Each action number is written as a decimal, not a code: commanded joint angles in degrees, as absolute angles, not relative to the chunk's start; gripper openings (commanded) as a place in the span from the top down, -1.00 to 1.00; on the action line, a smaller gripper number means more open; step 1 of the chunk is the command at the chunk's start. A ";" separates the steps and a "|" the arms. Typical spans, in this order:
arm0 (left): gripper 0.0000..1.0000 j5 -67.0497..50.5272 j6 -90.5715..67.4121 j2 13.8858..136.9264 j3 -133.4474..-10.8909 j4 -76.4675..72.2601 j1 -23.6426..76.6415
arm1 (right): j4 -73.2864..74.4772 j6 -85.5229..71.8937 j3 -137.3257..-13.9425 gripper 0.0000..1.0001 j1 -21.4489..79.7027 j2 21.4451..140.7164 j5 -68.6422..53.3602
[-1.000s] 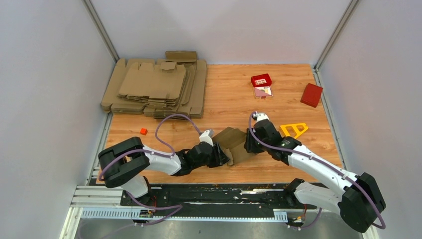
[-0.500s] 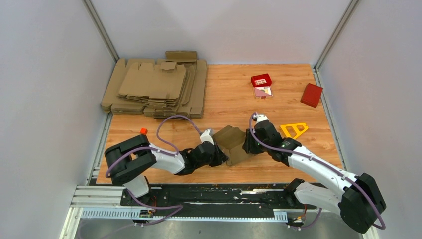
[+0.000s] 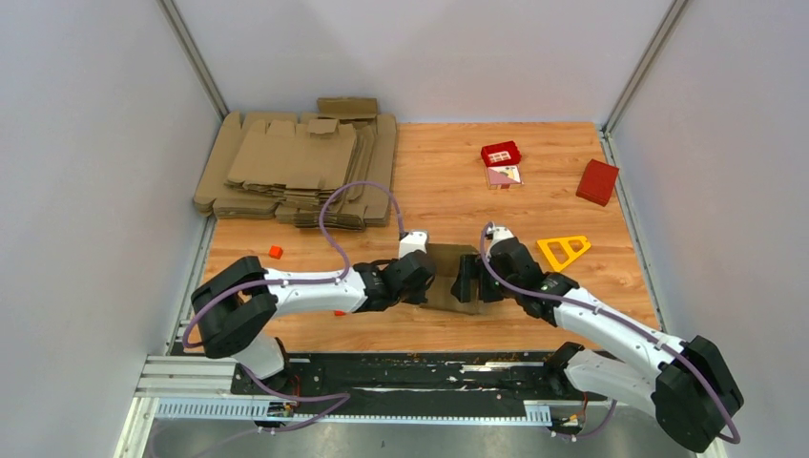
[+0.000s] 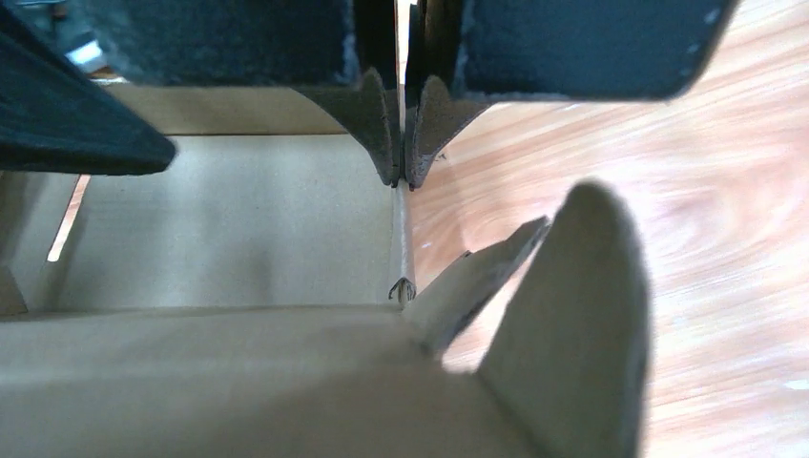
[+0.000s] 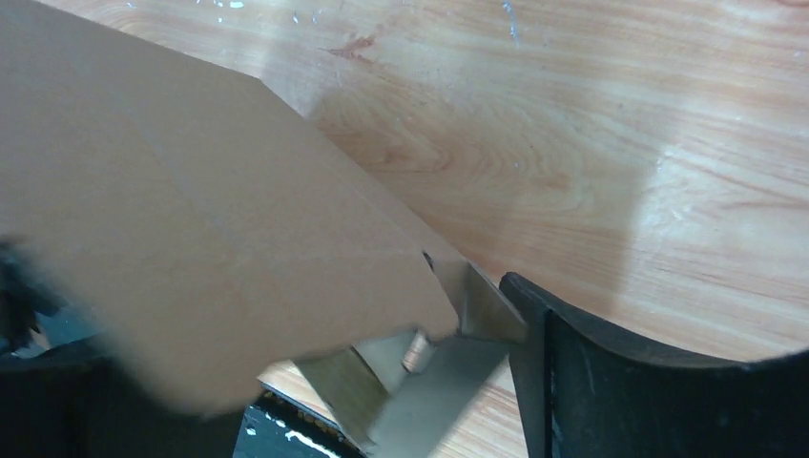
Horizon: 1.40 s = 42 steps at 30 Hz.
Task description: Fold the paper box
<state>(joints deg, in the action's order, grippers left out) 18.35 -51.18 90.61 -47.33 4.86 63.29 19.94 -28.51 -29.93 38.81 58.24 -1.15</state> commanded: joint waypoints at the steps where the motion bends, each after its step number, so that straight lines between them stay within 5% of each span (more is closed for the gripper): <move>1: 1.00 22.92 -39.14 88.20 -51.04 25.56 62.84 | 13.19 -30.80 -27.39 -0.83 38.98 56.65 -4.07; 9: 1.00 23.90 -30.96 97.01 -61.59 41.60 61.01 | 11.32 -31.86 -24.23 -0.95 38.87 57.81 -6.51; 20: 0.89 29.58 -32.34 105.29 -64.61 45.87 61.38 | 11.25 -32.09 -21.39 -0.96 38.93 51.60 -7.44; 32: 0.39 29.26 -30.55 105.07 -63.70 42.12 61.63 | 9.66 -31.52 -21.06 -0.96 38.93 51.59 -9.39; 38: 0.48 22.72 -27.51 101.77 -61.19 35.00 59.69 | 10.00 -31.28 -21.48 -0.96 38.92 51.53 -10.02; 42: 1.00 24.50 -27.98 102.79 -60.61 35.01 59.32 | 10.55 -31.15 -21.48 -0.96 38.88 50.84 -10.03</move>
<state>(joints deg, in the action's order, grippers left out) 26.76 -29.08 101.93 -62.70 35.38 59.92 12.34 -31.40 -21.34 38.81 52.29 -9.19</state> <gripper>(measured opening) 0.073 0.979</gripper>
